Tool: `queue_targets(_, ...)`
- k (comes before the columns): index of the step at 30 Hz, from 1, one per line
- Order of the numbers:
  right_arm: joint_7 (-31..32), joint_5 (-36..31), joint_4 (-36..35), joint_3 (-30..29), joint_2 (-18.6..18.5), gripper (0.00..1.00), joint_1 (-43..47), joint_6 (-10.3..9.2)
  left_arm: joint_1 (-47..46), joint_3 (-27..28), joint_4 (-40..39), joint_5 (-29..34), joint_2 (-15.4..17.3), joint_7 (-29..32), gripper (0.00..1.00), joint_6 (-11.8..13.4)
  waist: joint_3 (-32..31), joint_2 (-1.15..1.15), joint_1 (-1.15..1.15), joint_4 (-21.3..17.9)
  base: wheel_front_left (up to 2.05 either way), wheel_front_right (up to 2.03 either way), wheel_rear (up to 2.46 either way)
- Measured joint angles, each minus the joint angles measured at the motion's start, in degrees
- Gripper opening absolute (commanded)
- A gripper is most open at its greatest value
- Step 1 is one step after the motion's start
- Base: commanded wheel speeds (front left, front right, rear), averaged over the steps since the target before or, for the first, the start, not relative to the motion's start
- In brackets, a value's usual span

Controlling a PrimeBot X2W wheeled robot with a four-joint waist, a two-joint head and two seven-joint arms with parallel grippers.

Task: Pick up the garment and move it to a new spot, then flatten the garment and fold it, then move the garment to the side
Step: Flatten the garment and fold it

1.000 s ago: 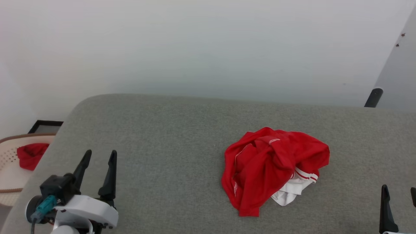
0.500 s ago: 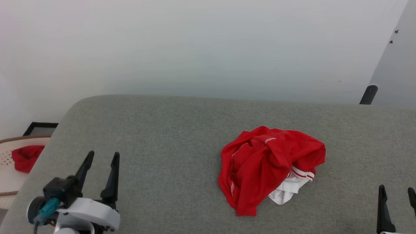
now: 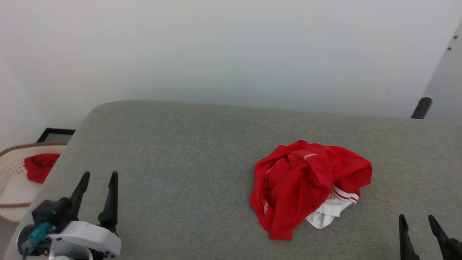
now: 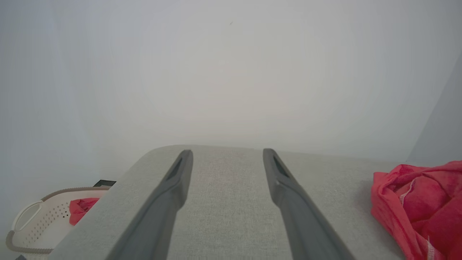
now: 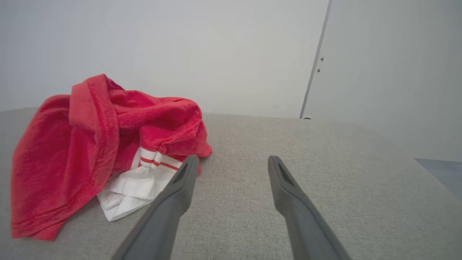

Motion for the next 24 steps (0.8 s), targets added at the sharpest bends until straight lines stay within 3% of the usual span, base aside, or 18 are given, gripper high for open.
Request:
queue_targets(7,5.6,3.0,-0.3,2.5,-1.7,1.00,-1.3,0.00,-0.3,-1.5,1.5,-0.3,0.3,0.0,1.00,0.0,0.4,0.00,0.00,3.3,0.00,0.00,0.00)
queue_targets(16,16.2,6.6,-0.7,5.2,-3.8,1.00,-3.1,0.01,-1.3,-3.7,2.6,-0.3,-1.6,0.0,1.00,0.0,1.9,0.00,0.00,8.7,0.00,0.00,0.00)
queue_targets(24,26.7,7.6,0.2,4.2,-4.2,1.00,-5.2,0.00,-3.1,-4.4,2.8,-0.4,-4.0,0.0,1.00,0.0,5.0,0.00,0.00,12.6,0.00,0.00,0.00)
